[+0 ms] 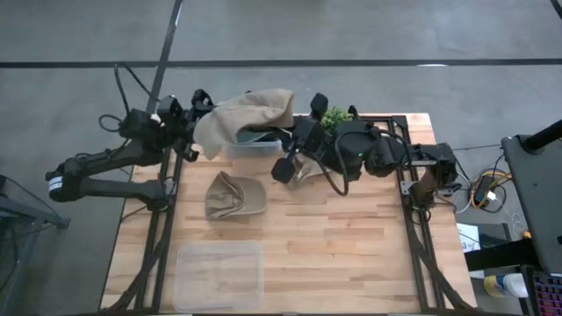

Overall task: Pick & Place hat
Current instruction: Put the bottom brown cap in the bottom transparent bin

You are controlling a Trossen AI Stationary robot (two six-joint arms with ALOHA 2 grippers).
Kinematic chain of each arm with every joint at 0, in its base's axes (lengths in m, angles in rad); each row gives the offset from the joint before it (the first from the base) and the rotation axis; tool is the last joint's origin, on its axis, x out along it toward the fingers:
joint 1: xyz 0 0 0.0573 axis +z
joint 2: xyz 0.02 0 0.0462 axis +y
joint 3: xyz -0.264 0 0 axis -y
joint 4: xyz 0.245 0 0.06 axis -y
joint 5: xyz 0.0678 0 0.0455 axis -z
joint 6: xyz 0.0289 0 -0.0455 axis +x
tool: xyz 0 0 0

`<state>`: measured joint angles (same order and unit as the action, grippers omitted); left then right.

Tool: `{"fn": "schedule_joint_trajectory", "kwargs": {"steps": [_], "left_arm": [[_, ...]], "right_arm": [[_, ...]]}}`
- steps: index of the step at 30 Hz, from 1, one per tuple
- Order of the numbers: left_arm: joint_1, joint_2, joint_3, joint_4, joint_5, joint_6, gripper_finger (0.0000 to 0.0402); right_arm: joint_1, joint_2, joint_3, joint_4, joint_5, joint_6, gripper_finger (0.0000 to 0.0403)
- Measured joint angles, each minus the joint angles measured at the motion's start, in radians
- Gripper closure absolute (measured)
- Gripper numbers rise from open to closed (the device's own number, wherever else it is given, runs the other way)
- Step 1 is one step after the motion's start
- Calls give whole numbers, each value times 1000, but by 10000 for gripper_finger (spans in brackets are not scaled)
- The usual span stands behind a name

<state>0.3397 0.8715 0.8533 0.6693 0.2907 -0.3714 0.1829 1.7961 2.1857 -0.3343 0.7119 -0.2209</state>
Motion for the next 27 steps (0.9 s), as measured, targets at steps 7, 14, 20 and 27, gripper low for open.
{"fn": "schedule_joint_trajectory", "kwargs": {"steps": [7, 14, 20, 27], "left_arm": [[-1, -23, 1, -295, 2, 15, 255], [0, -84, 1, -543, -24, 37, 255], [0, -179, 1, -689, -46, 64, 255], [0, -307, 1, -774, -50, 68, 255]], "right_arm": [[-2, -62, 18, -181, 33, 65, 394], [-5, -95, 55, -540, -88, 316, 393], [-4, -75, 56, -711, -252, 434, 392], [1, -15, 46, -766, -436, 449, 392]]}}
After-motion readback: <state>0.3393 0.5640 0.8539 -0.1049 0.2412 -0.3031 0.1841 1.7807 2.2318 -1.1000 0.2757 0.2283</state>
